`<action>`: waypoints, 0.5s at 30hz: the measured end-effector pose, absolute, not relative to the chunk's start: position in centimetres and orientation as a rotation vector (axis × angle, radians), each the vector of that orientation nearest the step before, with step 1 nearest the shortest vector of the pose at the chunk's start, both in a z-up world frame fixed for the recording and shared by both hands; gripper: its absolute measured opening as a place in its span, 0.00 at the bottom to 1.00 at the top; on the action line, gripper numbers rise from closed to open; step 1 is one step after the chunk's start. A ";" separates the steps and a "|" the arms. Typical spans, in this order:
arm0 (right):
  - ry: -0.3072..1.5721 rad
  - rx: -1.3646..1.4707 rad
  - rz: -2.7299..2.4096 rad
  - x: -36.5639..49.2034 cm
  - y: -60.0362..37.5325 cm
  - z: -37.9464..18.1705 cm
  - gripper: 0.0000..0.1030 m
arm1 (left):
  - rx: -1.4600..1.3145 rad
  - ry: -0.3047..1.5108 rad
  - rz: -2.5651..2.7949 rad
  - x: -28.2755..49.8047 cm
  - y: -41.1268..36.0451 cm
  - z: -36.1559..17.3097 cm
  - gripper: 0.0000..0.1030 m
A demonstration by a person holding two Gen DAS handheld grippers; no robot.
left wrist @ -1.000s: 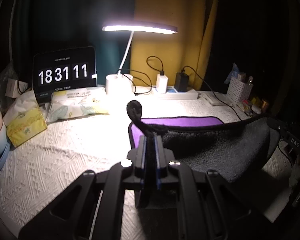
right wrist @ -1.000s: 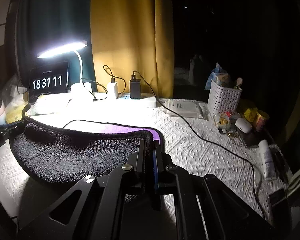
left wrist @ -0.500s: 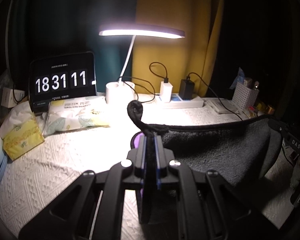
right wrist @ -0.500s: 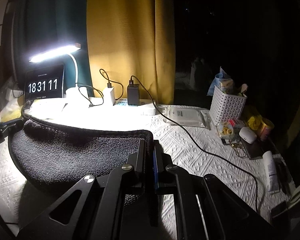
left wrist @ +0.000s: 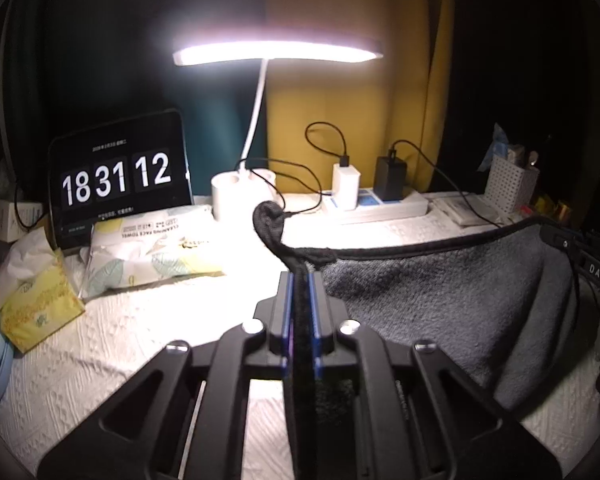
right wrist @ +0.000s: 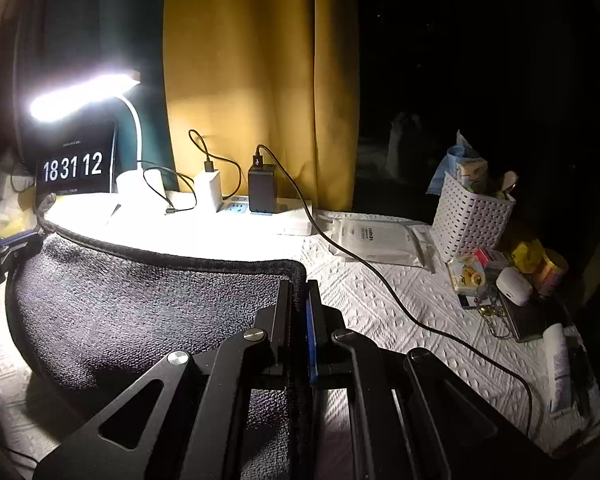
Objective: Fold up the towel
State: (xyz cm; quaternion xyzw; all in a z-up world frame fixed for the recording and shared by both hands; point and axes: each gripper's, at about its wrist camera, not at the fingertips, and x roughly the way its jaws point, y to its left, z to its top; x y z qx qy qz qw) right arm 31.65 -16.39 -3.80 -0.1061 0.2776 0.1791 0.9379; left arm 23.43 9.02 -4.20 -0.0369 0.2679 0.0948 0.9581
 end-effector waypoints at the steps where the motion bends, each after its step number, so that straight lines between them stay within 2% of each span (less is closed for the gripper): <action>1: 0.570 -0.218 0.365 31.9 -16.4 -3.9 0.06 | -0.055 0.538 0.200 23.8 8.9 -4.4 0.08; 15: 0.635 -0.251 0.358 36.5 -14.8 -7.4 0.06 | -0.031 0.628 0.201 29.0 9.7 -7.6 0.08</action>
